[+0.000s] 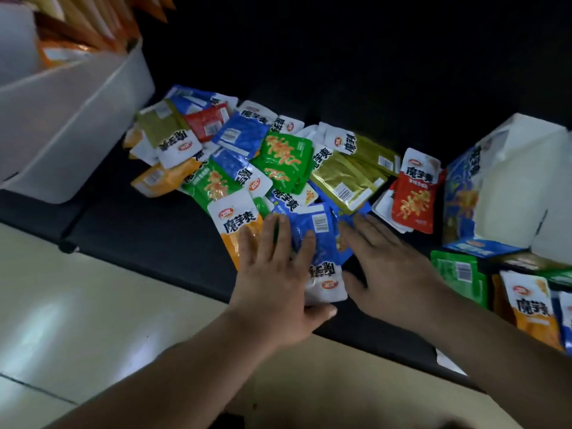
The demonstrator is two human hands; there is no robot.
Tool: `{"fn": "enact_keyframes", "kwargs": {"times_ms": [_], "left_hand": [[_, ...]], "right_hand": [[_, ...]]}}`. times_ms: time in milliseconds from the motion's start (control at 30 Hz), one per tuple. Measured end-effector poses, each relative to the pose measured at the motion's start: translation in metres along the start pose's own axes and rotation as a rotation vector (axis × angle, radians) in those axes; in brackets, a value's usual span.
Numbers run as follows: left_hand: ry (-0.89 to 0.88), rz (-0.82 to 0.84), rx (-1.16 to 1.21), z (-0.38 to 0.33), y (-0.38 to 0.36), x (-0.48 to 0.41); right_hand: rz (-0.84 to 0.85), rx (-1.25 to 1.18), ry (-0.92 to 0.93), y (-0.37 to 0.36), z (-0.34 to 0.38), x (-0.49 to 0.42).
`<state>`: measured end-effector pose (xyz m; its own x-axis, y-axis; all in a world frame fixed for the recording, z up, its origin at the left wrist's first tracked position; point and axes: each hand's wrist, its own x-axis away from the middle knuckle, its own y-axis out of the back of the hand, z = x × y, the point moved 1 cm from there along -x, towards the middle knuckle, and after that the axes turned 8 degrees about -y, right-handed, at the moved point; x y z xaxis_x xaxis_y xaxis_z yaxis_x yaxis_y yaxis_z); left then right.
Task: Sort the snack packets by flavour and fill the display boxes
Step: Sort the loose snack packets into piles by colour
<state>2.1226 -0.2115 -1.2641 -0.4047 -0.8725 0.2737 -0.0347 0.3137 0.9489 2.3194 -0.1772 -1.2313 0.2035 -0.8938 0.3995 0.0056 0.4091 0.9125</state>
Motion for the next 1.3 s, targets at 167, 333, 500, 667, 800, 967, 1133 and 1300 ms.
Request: {"fn": "enact_keyframes", "kwargs": {"times_ms": [167,333,500,667,800,967,1133,1300], "left_hand": [[-0.053,-0.169,0.055,0.009,-0.018,0.013],[-0.05,-0.228,0.067,0.015,-0.017,0.012],[-0.182,-0.349,-0.009,-0.006,-0.027,0.011],[-0.25,-0.363,-0.049,-0.03,-0.037,0.014],[-0.15,-0.354,0.004,-0.028,-0.037,0.02],[-0.134,-0.363,0.046,-0.034,-0.044,0.02],[-0.224,-0.363,0.114,-0.05,-0.046,0.012],[-0.272,-0.361,0.167,-0.069,-0.05,0.007]], "right_hand": [[-0.211,-0.135,0.042,-0.043,-0.009,0.02],[-0.316,-0.099,-0.012,-0.053,0.009,0.045],[-0.427,-0.173,0.002,-0.047,0.006,0.058],[-0.39,-0.231,-0.058,-0.047,-0.016,0.044],[-0.296,-0.246,-0.067,-0.059,-0.018,0.036],[-0.271,-0.453,0.006,-0.063,-0.013,0.054],[-0.346,-0.741,-0.16,-0.059,-0.019,0.069],[-0.33,-0.994,-0.431,-0.053,-0.021,0.074]]}}
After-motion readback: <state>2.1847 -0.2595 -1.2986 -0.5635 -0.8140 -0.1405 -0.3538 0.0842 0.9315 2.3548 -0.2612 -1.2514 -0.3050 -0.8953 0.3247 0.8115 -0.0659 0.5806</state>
